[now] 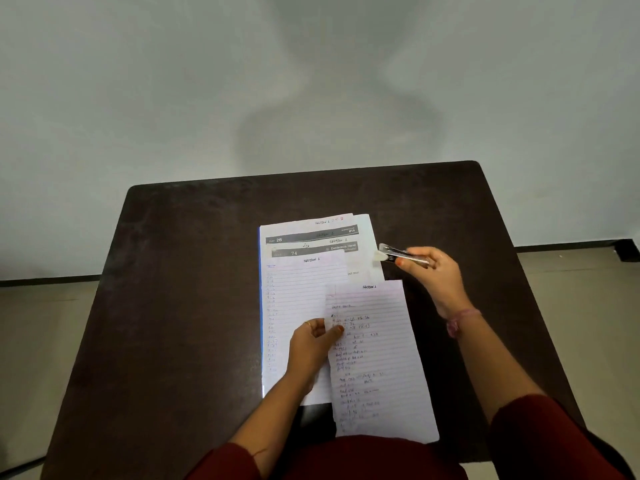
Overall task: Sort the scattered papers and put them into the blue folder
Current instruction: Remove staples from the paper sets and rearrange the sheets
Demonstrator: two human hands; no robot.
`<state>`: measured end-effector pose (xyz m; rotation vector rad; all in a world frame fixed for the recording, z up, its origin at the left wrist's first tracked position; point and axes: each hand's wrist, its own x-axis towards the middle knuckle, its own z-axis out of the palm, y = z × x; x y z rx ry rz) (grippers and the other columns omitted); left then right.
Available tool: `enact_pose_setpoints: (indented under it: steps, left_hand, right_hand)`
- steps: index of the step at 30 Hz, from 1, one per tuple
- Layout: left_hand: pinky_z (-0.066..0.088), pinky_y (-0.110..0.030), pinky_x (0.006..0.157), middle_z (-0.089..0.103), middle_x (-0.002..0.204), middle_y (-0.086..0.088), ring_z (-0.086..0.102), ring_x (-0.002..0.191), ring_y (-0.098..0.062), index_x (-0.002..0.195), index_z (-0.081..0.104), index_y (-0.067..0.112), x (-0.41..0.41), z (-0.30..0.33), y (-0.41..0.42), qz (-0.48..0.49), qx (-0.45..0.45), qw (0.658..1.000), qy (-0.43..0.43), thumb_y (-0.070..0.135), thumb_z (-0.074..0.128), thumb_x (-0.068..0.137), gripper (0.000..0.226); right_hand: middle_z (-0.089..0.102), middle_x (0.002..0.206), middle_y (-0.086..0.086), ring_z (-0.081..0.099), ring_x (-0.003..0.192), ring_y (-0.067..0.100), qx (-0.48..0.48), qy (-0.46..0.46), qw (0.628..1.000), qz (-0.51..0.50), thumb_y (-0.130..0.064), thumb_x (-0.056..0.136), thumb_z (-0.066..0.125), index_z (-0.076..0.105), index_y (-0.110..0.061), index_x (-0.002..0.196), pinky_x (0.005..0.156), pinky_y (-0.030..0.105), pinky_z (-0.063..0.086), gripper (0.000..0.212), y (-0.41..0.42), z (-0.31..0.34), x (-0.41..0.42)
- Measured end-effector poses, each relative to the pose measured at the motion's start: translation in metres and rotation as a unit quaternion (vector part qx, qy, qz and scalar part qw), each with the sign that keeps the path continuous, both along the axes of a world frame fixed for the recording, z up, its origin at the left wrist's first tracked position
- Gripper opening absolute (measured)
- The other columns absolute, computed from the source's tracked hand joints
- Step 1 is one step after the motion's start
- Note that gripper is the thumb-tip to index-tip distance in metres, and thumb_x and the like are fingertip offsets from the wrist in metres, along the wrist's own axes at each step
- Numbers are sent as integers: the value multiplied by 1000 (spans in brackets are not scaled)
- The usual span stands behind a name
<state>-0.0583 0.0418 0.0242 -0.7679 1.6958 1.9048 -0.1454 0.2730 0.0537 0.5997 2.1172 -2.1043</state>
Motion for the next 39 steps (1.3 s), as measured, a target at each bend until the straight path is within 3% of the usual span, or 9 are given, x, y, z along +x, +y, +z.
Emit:
enact_pose_setpoints:
  steps: [5, 10, 14, 23, 25, 28, 31, 35, 39]
  left_hand:
    - [56, -48, 85, 74, 94, -10, 71, 90, -27, 93, 69, 4, 13, 3, 2, -4, -42, 999, 10, 6, 61, 90, 8]
    - [56, -48, 82, 74, 92, -13, 71, 88, -32, 92, 67, 5, 16, 13, 4, 14, -54, 998, 24, 8, 58, 93, 9]
    - [55, -52, 85, 73, 94, -16, 69, 91, -35, 97, 66, 4, 20, 16, 0, 56, -48, 997, 19, 7, 59, 92, 10]
    - [56, -37, 81, 71, 101, -13, 69, 91, -26, 105, 64, 3, 28, 24, -9, 126, -41, 990, 53, 6, 53, 96, 14]
    - [57, -32, 77, 71, 101, -12, 68, 87, -22, 107, 63, 2, 29, 27, -14, 143, -32, 987, 65, 4, 52, 96, 15]
    - [57, -27, 80, 70, 103, -12, 68, 90, -20, 110, 62, 0, 30, 37, -24, 169, -16, 981, 95, 1, 50, 96, 18]
    - [53, -38, 92, 69, 108, -13, 66, 99, -26, 113, 60, -1, 28, 44, -47, 188, -17, 976, 106, 2, 51, 96, 19]
    - [55, -38, 87, 71, 103, -8, 68, 93, -22, 101, 63, 9, 26, 51, -93, 207, -22, 971, 114, 4, 52, 96, 13]
    - [56, -34, 81, 71, 102, -5, 69, 92, -18, 100, 63, 12, 21, 57, -141, 220, -37, 969, 104, 6, 52, 96, 13]
  right_hand:
    - [61, 105, 1, 63, 92, 15, 112, -38, 977, -175, -12, 75, 78, 64, -16, 95, 82, 33, 55, 25, 15, -29, 53]
    - [55, 107, 7, 58, 91, 19, 224, 9, 942, -250, -3, 77, 72, 66, -8, 92, 84, 31, 51, 17, 5, -46, 85]
    - [58, 109, 10, 57, 98, 21, 237, -6, 941, -243, -2, 79, 70, 67, -6, 94, 87, 33, 48, 17, -3, -55, 93]
    - [49, 123, 11, 45, 116, 27, 288, -61, 942, -160, -2, 78, 68, 68, -11, 99, 95, 27, 36, 22, -5, -43, 92]
    - [52, 120, 7, 49, 109, 19, 269, -18, 953, -141, -8, 84, 66, 66, -12, 100, 90, 18, 38, 17, -12, -31, 94]
    - [61, 104, -2, 58, 89, 2, 155, 19, 985, -67, -17, 90, 63, 63, -14, 107, 74, 2, 43, 17, -32, -15, 99]
    - [67, 97, -6, 63, 89, 0, 87, 2, 996, 37, -19, 91, 62, 61, -17, 111, 84, 14, 49, 21, -56, -11, 101]
    - [70, 92, 2, 65, 84, 10, 19, -33, 994, 106, -14, 92, 60, 62, -9, 115, 83, 31, 54, 24, -93, -13, 102]
    - [70, 91, 1, 66, 73, 6, -28, -42, 990, 132, -19, 97, 51, 63, -12, 114, 68, 22, 54, 22, -140, -6, 102]
